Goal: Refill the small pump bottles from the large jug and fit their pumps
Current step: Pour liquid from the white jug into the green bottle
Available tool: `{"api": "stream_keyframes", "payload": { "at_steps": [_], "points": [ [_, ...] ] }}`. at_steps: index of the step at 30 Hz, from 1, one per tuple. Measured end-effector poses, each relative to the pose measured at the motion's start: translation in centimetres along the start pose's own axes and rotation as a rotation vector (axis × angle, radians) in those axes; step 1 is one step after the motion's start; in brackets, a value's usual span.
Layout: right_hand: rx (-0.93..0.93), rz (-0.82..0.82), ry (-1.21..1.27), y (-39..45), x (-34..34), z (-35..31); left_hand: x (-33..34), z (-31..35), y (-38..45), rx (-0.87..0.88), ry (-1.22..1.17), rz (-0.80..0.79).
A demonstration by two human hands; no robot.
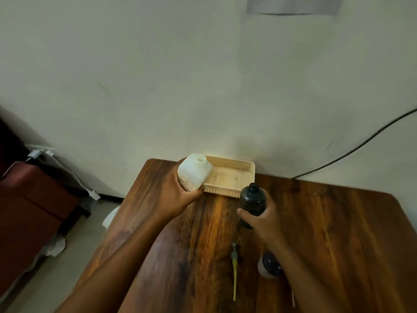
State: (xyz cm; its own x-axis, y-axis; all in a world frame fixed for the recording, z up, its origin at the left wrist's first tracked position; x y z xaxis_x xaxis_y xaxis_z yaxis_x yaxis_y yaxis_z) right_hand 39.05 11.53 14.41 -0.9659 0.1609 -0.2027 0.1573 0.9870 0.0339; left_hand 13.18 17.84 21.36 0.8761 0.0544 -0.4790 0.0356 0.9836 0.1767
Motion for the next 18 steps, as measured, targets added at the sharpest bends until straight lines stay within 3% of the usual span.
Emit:
{"api": "stream_keyframes", "payload": {
  "at_steps": [18],
  "points": [
    [-0.321, 0.152, -0.016, 3.0, -9.7, -19.2, -1.2, 23.7, 6.0, 0.505, 0.225, -0.067]
  ]
}}
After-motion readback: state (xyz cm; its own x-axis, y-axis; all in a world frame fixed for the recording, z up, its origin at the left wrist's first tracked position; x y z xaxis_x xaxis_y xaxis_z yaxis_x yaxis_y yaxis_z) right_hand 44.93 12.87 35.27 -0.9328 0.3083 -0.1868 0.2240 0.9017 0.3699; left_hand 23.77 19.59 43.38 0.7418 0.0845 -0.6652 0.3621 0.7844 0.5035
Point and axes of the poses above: each hand's wrist, its own y-axis towards the middle knuckle, its own x-axis out of the palm, z = x × y, the point moved 8 cm from there along y, towards the middle knuckle, and after that the axes turned 5 degrees about -x, right-handed, at the moved point
